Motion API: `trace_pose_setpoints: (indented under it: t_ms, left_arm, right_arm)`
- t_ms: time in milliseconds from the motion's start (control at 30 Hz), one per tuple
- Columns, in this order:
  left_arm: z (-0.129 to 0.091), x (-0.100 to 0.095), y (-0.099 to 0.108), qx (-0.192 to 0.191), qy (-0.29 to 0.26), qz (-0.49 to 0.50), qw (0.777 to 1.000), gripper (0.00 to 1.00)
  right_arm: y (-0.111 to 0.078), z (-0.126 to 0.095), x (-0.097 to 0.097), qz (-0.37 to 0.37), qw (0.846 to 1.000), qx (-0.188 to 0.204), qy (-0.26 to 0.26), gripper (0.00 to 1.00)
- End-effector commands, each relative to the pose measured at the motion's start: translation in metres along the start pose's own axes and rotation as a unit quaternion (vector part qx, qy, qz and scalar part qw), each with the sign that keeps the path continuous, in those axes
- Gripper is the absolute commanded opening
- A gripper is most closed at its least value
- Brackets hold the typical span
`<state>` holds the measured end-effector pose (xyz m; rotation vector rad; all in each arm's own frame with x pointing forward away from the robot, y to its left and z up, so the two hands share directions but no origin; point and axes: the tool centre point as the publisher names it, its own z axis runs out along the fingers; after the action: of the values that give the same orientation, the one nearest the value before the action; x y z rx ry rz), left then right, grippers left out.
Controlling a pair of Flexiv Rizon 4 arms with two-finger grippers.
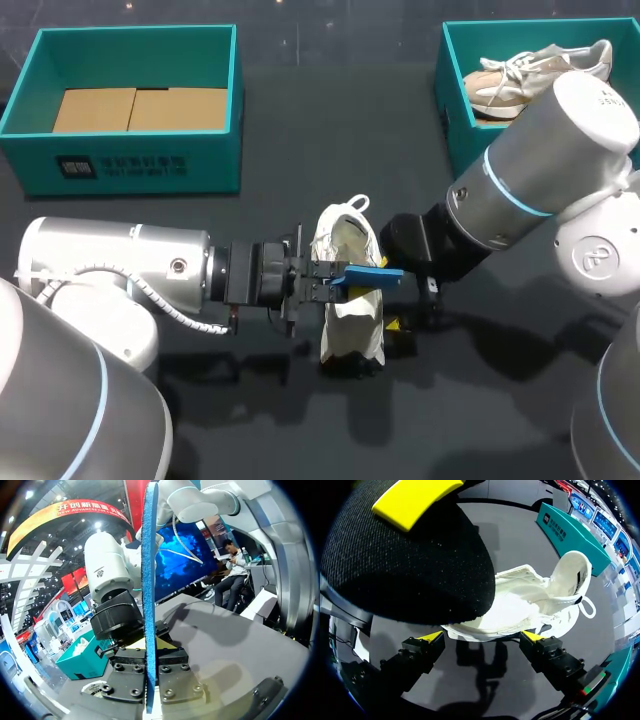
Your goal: Take the shoe out of the shoebox, open the shoe tongue, remove and reinsert the insole, then place the shoe into the shoebox
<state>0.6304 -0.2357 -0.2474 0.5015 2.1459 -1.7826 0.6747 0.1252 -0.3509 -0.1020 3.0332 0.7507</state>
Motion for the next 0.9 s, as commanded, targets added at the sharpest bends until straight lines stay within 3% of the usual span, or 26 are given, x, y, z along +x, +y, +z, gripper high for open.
trace_pose_setpoints:
  t_ms: [33,900]
  left_arm:
    - [0.003,0.002,0.001,0.004,0.000,0.000,1.000,0.00]
    - [-0.002,0.013,0.000,0.026,0.016,0.020,0.999,0.00]
  right_arm:
    - [0.000,0.006,0.000,-0.002,1.000,-0.007,0.005,1.00]
    - [0.001,0.002,0.003,0.019,1.000,0.002,-0.006,1.00]
